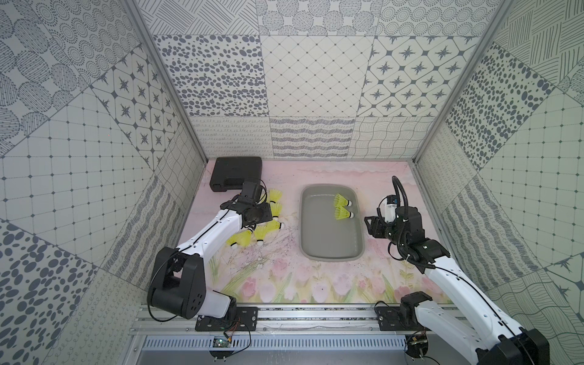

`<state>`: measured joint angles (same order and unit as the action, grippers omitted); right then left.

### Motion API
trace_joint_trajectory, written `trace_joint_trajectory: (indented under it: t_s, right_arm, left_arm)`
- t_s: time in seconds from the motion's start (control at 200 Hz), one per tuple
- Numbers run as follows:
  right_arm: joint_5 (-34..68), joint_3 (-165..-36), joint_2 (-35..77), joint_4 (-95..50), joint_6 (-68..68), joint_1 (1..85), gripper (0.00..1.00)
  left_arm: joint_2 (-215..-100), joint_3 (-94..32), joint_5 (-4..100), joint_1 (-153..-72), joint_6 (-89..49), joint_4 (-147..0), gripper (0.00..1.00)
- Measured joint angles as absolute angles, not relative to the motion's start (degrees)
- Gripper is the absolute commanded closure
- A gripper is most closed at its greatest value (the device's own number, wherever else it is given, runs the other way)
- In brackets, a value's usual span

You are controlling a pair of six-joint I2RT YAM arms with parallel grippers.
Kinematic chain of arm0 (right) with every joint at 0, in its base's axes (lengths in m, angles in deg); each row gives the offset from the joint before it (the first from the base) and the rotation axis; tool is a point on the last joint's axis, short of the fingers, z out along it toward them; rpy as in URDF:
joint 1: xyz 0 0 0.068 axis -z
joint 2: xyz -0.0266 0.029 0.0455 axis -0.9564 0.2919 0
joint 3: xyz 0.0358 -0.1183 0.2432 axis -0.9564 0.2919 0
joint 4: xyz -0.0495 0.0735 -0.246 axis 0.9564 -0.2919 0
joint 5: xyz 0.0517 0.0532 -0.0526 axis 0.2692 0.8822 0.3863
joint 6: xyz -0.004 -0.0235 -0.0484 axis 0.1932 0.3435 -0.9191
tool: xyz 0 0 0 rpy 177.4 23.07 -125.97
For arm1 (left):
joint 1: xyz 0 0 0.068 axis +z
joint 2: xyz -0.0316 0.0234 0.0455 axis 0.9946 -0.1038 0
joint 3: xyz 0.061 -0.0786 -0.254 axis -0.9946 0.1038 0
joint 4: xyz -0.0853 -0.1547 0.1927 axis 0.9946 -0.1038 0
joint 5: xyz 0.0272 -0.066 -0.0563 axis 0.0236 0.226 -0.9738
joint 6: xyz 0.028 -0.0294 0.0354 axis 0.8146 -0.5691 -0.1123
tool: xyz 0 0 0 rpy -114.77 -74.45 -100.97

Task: Put the shuttlecocks into the storage box
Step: Pick up the shuttlecock at the center of the board.

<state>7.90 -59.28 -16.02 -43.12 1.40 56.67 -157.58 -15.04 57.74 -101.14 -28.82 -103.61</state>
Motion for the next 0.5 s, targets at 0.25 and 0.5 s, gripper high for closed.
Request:
trace_joint_trajectory:
  t_s: [0.25, 0.5]
  right_arm:
    - [7.40, -59.28, -16.09, -43.64, 1.40, 56.67, 0.40]
    - [7.20, -59.28, -16.17, -43.73, 1.42, 56.67, 0.40]
  left_arm:
    - [-163.17, -17.21, 55.47, -100.86, -27.25, -104.16, 0.56]
    - [-166.76, -18.19, 53.52, -100.86, -26.31, -104.34, 0.65]
